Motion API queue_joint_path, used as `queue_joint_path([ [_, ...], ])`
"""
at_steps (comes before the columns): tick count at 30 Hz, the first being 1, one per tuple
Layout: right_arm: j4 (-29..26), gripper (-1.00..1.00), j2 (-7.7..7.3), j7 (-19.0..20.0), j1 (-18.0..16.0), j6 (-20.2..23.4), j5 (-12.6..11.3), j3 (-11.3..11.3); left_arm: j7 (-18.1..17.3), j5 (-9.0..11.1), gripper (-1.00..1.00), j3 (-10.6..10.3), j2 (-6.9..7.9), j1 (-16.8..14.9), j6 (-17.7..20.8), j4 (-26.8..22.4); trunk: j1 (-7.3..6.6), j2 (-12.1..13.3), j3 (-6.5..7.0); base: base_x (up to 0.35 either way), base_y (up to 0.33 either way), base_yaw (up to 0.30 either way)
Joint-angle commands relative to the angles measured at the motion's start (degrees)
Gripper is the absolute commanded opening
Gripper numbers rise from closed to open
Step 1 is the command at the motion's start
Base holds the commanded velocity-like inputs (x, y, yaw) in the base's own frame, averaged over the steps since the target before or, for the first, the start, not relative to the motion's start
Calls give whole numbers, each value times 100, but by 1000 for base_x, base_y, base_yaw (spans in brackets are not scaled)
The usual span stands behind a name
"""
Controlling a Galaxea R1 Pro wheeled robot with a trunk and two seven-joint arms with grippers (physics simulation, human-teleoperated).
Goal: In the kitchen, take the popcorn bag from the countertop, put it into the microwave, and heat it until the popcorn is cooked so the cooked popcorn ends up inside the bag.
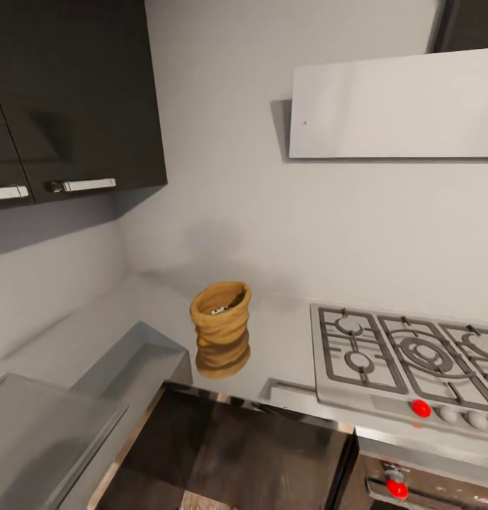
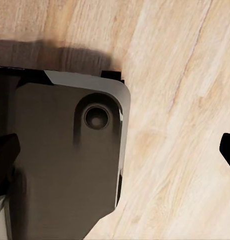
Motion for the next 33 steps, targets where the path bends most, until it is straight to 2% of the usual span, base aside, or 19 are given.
queue_joint_path([
  [1, 18, 100, -1, 10, -8, -34, 21, 21, 2, 53, 100, 17, -5, 1, -14, -5, -2, -6, -8, -321, 0, 0],
  [9, 16, 100, 5, 3, -10, -33, 22, 15, 2, 53, 100, 17, -30, 2, -14, 4, -2, -6, -8, -311, 0, 0],
  [18, 16, 100, 5, 2, -10, -33, 22, 13, 2, 53, 100, 17, -29, 1, -14, 4, -2, -6, -8, -25, 0, 0],
  [27, 16, 100, 6, 2, -9, -33, 22, 13, 2, 53, 100, 17, -33, 1, -14, 4, -2, -6, -8, -205, 0, 0],
  [33, 16, 100, 7, -2, -10, -34, 22, 21, 2, 53, 100, 16, -30, 3, -14, 4, -2, -6, -8, -31, 0, 0],
])
